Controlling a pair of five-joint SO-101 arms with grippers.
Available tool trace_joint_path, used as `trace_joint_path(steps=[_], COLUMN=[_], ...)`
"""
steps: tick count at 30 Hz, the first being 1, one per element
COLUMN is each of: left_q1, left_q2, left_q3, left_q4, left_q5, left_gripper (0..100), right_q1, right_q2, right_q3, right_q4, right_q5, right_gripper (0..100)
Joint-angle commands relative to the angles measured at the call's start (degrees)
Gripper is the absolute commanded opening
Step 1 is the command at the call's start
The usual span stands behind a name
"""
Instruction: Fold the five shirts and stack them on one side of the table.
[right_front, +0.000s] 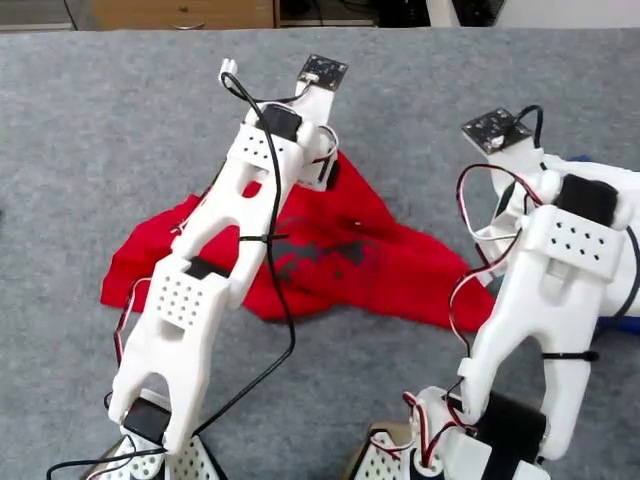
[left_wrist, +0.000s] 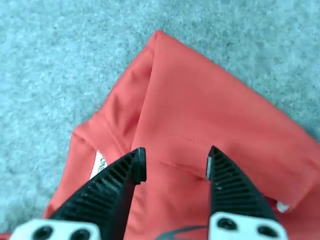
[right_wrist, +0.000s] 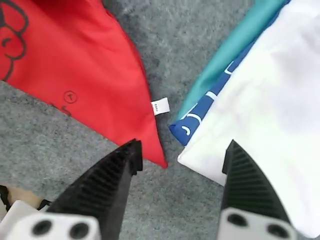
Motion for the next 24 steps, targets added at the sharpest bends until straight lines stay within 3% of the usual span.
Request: trace_joint_path(steps=[1, 12, 19, 24], left_q1=[-0.9, -1.0, -1.0, -2.3], left_q2=[0.1, 6.4, 7.3, 6.6], left_q3=[0.0, 0.0, -1.7, -5.2], left_q4=[-2.4, -5.1, -4.7, -0.8], left_q5=[-0.1, -0.4, -4.0, -4.5], left_gripper=[20, 20, 2, 2], right_q1=[-1.4, -1.3, -1.3, -1.3], right_q2=[-2.2, -2.3, -2.3, -2.3], right_q3=[0.0, 0.1, 0.1, 0.1], right_q4=[0.4, 0.5, 0.5, 0.5], right_q5=[-0.5, -0.6, -0.5, -0.3], right_gripper=[26.7, 26.7, 26.7, 26.7])
